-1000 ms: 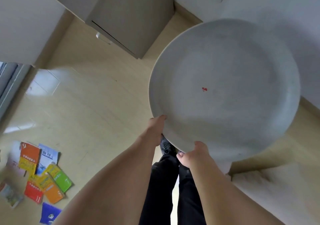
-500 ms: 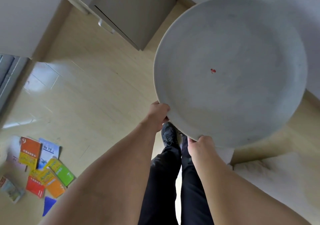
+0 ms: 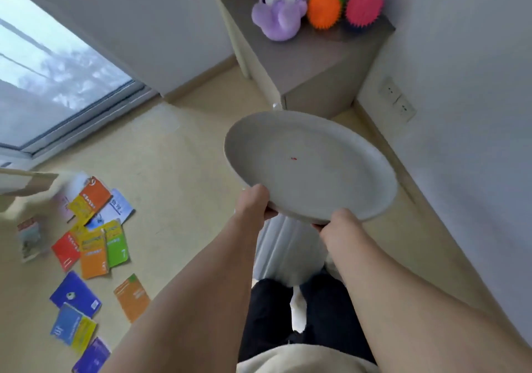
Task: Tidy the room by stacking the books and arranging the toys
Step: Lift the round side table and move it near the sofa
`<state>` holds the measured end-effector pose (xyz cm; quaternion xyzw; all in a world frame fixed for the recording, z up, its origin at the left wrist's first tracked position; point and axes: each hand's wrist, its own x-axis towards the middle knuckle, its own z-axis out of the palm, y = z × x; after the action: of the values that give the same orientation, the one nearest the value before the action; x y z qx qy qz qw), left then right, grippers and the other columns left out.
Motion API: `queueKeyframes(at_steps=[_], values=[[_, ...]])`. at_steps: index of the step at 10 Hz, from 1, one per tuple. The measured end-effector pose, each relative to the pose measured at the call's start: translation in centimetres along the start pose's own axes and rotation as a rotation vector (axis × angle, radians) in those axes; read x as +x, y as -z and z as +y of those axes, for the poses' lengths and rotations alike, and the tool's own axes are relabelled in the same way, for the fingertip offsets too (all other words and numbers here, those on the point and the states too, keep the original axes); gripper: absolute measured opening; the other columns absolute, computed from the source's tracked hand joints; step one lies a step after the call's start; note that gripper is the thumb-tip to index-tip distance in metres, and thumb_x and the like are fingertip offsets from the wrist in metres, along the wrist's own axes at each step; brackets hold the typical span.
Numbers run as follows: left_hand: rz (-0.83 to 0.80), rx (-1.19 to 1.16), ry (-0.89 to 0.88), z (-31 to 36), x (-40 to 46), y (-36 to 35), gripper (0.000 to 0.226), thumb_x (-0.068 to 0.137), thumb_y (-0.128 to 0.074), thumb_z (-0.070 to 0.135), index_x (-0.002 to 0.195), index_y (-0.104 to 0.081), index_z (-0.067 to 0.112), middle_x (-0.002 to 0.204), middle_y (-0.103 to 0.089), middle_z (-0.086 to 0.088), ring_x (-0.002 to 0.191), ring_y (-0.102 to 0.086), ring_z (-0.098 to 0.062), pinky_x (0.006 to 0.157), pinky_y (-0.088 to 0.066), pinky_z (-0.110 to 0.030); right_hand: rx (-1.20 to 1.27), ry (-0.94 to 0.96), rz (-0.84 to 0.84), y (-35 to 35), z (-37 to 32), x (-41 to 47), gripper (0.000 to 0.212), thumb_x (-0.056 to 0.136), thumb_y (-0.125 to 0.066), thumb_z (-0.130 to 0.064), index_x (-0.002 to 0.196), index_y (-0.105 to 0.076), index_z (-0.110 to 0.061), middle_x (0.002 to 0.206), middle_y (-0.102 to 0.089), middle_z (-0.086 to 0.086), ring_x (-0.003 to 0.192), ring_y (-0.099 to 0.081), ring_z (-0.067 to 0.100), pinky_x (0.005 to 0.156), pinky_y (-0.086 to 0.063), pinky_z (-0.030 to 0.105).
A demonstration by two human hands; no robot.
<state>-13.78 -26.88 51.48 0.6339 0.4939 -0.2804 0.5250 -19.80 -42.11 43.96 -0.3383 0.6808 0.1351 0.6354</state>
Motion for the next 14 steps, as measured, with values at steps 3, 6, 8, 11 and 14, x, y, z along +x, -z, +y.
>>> queueKeyframes(at_steps=[3,6,8,11,14], values=[[0.154,-0.666,0.053,-2.6,-5.0,15.1,0.041,0.084,-0.047,-0.003,0.123,-0.053,-0.007,0.109,-0.065,-0.026,0.083,-0.069,-0.037,0.052,-0.060,-0.036,-0.316,0.197,-0.261,-10.1,2.6,-13.9,0.031,0.077,-0.054,-0.005,0.104,-0.065,-0.016,0.104,-0.070,0.009,0.080,-0.068,0.027,0.068,-0.054,0.062],[0.280,-1.187,0.036,-10.6,-7.4,28.3,0.031,0.083,-0.044,-0.005,0.111,-0.058,-0.008,0.098,-0.067,-0.023,0.079,-0.067,-0.035,0.054,-0.062,-0.037,-0.716,0.386,-0.468,-16.1,15.6,-26.4,0.022,0.081,-0.042,0.011,0.083,-0.054,-0.007,0.100,-0.061,0.017,0.067,-0.060,0.029,0.081,-0.054,0.060],[0.419,-1.375,0.038,-17.1,-7.7,37.7,0.041,0.079,-0.042,-0.003,0.116,-0.059,-0.001,0.114,-0.068,-0.022,0.097,-0.068,-0.038,0.052,-0.060,-0.036,-0.950,0.403,-0.515,-18.0,27.1,-31.0,0.025,0.080,-0.043,0.010,0.096,-0.056,-0.005,0.102,-0.060,0.013,0.073,-0.060,0.028,0.082,-0.053,0.058],[0.581,-1.431,0.108,-27.3,-6.9,51.9,0.045,0.078,-0.046,0.002,0.121,-0.060,0.004,0.116,-0.066,-0.017,0.100,-0.065,-0.037,0.049,-0.058,-0.036,-1.172,0.344,-0.424,-20.6,45.2,-32.4,0.049,0.070,-0.047,0.010,0.116,-0.055,-0.005,0.111,-0.063,0.017,0.097,-0.063,0.037,0.074,-0.048,0.071],[0.612,-1.512,0.148,-31.1,-6.0,60.2,0.047,0.074,-0.048,0.004,0.120,-0.057,0.005,0.118,-0.065,-0.016,0.101,-0.065,-0.038,0.057,-0.061,-0.043,-1.299,0.352,-0.466,-22.6,53.9,-37.3,0.049,0.079,-0.048,0.009,0.127,-0.051,-0.003,0.123,-0.055,0.017,0.108,-0.056,0.040,0.079,-0.052,0.063]])
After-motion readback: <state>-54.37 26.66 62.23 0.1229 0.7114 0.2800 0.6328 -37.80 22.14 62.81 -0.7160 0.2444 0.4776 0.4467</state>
